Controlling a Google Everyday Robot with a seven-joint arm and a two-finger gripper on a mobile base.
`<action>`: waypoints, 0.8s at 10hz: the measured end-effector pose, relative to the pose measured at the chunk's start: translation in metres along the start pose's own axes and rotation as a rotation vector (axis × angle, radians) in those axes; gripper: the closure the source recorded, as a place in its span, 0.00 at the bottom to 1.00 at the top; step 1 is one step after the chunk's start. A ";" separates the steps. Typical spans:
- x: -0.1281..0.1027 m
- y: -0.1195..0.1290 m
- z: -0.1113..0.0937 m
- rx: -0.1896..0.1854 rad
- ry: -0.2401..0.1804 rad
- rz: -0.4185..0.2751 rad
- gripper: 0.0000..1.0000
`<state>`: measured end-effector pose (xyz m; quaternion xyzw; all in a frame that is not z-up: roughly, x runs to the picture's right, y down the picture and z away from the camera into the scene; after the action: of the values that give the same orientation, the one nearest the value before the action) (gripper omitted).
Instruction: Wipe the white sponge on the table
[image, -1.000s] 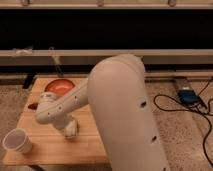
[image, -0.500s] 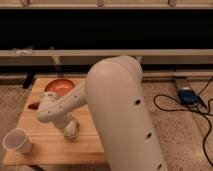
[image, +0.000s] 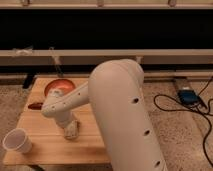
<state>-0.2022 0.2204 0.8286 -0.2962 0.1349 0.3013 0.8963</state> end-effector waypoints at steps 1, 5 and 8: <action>0.000 -0.001 0.002 -0.006 0.003 0.000 0.42; 0.003 -0.007 -0.001 -0.011 -0.009 -0.007 0.83; 0.006 -0.014 -0.024 -0.019 -0.065 -0.022 1.00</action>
<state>-0.1905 0.1996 0.8136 -0.2960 0.0995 0.3023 0.9006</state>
